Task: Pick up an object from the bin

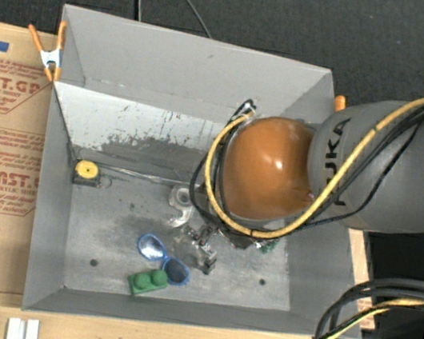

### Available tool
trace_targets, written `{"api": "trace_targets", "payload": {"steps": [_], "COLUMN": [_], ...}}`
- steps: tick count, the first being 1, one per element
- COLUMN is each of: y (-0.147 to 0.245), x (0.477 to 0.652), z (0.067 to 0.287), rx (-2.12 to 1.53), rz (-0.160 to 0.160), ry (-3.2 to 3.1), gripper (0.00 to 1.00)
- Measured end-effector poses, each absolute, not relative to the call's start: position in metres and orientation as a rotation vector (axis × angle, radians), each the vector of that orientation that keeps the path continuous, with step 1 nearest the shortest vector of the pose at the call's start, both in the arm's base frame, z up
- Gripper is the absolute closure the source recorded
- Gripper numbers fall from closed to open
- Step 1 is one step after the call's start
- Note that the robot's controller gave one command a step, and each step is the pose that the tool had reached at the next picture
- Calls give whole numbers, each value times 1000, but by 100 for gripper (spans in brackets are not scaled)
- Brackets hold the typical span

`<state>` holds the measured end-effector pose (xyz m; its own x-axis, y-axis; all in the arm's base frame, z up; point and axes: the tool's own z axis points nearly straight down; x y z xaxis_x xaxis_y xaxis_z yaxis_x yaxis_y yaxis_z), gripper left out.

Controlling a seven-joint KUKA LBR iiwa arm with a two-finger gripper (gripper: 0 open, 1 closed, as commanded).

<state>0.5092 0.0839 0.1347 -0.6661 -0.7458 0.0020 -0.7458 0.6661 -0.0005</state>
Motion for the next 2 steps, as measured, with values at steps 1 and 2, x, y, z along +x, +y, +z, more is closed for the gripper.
{"api": "trace_targets", "payload": {"steps": [1, 2], "y": [88, 160], "x": [509, 476], "z": [136, 86], "rx": [1290, 1465], "rz": [-3, -9], "ry": [-2865, -2775], "gripper": [0, 0]}}
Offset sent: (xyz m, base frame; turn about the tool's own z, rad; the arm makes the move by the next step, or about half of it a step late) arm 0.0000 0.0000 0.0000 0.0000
